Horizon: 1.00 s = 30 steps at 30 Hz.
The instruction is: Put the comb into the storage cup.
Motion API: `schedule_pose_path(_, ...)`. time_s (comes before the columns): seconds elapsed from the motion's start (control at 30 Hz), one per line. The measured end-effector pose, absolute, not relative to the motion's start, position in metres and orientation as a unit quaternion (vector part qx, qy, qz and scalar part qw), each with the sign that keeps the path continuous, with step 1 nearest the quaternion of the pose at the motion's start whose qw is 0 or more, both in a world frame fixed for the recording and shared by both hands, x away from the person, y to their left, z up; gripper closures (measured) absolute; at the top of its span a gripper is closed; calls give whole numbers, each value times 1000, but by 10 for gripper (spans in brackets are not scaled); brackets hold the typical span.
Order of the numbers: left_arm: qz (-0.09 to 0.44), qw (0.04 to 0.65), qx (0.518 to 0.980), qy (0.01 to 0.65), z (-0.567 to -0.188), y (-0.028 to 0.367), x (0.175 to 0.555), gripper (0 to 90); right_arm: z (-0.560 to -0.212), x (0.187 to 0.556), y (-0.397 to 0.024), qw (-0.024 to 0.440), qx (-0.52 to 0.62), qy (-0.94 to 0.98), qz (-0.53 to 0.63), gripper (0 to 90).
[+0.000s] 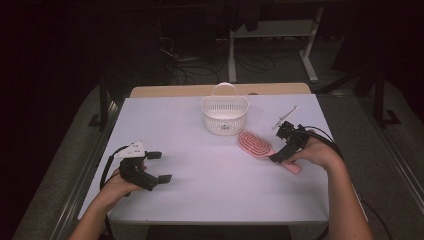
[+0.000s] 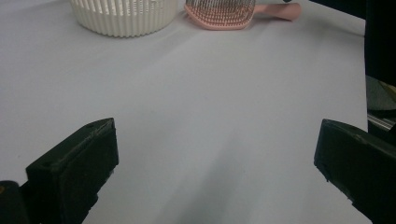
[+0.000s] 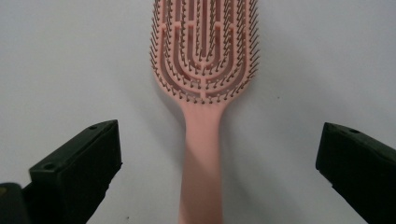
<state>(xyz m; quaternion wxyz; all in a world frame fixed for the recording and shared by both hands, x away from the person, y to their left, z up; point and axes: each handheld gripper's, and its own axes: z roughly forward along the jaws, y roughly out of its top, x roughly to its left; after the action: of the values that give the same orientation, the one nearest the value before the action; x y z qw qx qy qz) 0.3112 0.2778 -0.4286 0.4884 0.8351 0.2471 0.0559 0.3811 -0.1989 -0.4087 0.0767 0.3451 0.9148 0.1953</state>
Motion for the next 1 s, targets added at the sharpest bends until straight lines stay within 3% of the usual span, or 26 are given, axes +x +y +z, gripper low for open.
schedule_pose_path(0.37, 55, 489, 835, 247, -428, 277, 311, 0, -416, 385, -194, 63, 341, 922, 170, 50)
schedule_pose_path(1.0, 55, 493, 833, 244, -427, 278, 310, 0, -425, 394, -190, 30, 344, 929, 130, 299)
